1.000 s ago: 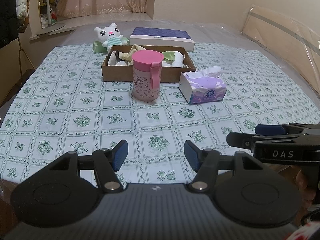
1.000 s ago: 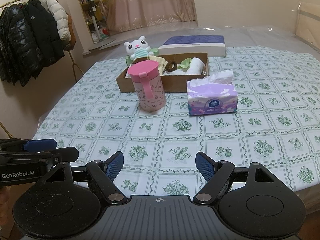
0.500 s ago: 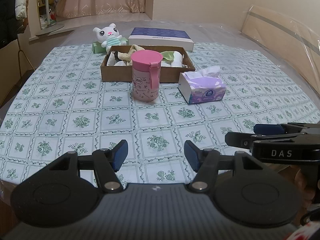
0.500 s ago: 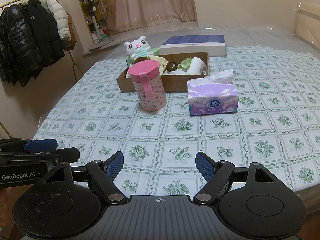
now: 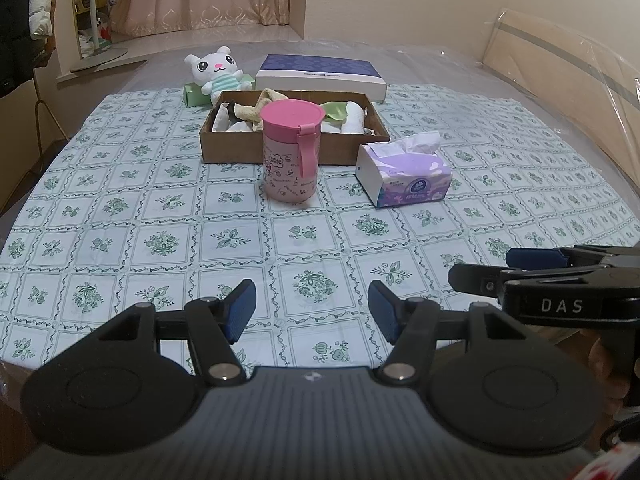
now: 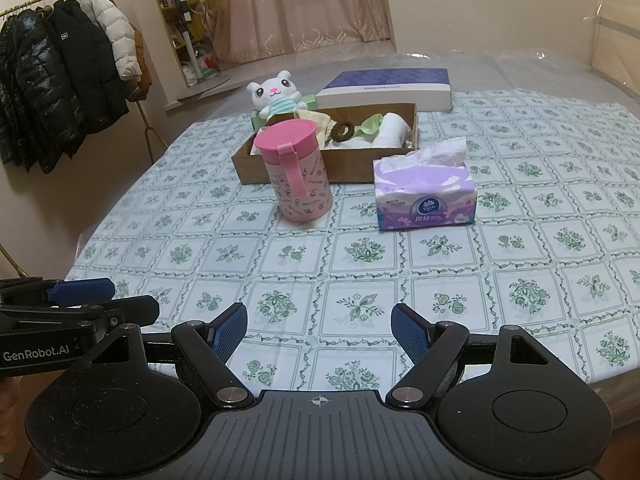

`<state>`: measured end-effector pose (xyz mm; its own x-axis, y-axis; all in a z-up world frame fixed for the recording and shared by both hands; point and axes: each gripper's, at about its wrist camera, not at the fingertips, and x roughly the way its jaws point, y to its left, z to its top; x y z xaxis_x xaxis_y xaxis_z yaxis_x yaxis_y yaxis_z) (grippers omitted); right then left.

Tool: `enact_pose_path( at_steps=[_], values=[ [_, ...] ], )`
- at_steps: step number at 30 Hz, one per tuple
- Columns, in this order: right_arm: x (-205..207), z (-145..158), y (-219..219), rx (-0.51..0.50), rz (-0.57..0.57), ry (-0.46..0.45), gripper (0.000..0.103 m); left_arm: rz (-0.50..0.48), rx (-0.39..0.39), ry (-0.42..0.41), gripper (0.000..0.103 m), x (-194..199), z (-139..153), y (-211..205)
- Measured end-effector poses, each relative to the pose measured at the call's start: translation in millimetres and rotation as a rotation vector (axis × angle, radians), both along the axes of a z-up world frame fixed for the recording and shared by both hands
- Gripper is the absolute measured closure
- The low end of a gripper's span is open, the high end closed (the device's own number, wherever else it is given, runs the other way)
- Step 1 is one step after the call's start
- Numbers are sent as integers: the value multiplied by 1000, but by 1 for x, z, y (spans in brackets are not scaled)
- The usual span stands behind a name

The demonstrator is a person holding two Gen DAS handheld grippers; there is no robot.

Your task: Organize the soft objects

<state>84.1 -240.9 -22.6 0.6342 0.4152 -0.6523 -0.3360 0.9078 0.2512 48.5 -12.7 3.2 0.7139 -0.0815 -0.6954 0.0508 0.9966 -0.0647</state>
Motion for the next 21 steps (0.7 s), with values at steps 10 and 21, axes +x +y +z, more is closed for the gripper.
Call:
enact_pose_path(
  at_steps=[10,21],
  values=[
    [1,-1,1,1,0,2,24,-1,0,2,43,1,-1,-1],
    [3,-3,1,1,-1,6,24,-2,-3,-2,43,2,-3,-1]
  ],
)
